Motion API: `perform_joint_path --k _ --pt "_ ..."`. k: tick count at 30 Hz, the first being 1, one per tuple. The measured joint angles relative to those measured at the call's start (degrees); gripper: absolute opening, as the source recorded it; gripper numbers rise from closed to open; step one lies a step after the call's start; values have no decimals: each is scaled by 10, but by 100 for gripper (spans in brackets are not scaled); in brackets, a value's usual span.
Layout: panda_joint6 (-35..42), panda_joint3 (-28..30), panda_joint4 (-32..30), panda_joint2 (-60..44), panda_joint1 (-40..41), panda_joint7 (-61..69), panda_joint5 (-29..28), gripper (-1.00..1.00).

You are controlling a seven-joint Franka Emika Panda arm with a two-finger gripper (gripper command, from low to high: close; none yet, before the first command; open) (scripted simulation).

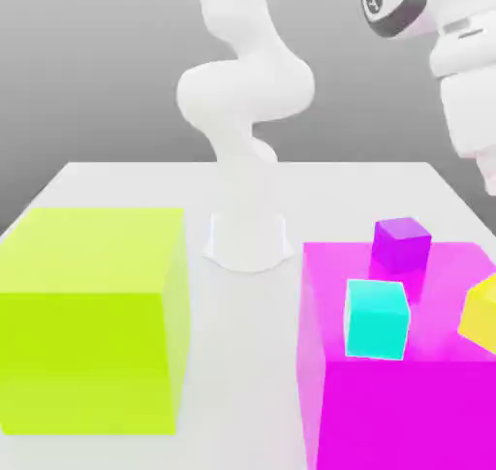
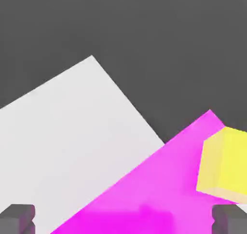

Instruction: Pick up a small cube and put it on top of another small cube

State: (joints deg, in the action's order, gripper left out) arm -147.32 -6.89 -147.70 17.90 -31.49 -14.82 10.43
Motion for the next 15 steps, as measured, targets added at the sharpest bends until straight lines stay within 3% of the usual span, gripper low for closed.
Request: perform_joint_path --k 8,15 --pt "-52 -59 -50 -82 -67 57 -20 0" --pt "-150 -83 -137 -170 -79 58 -118 0"
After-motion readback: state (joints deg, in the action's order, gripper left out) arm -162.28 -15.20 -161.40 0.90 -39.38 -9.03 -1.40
